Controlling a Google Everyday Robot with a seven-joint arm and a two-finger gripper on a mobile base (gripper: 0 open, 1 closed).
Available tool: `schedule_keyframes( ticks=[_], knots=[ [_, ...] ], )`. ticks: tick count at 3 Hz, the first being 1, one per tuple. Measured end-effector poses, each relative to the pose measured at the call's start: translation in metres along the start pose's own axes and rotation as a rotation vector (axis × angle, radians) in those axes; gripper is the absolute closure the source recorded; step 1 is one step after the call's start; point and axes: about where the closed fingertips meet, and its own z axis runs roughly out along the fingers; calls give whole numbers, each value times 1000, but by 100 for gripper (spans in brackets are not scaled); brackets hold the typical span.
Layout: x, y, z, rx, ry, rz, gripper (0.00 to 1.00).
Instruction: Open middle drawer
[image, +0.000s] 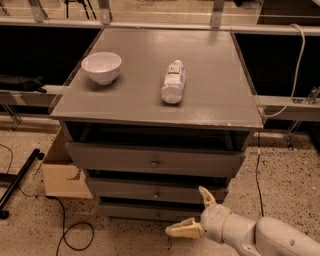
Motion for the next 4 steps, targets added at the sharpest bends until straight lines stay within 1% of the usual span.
schedule_keyframes(
  ticks=[1,2,3,4],
  knots=[
    [0,-9,9,28,-20,-39,0],
    [6,-22,18,40,-38,-84,0],
    [6,-22,18,40,-39,-86,0],
    [-1,-26,23,23,-27,-125,0]
  ],
)
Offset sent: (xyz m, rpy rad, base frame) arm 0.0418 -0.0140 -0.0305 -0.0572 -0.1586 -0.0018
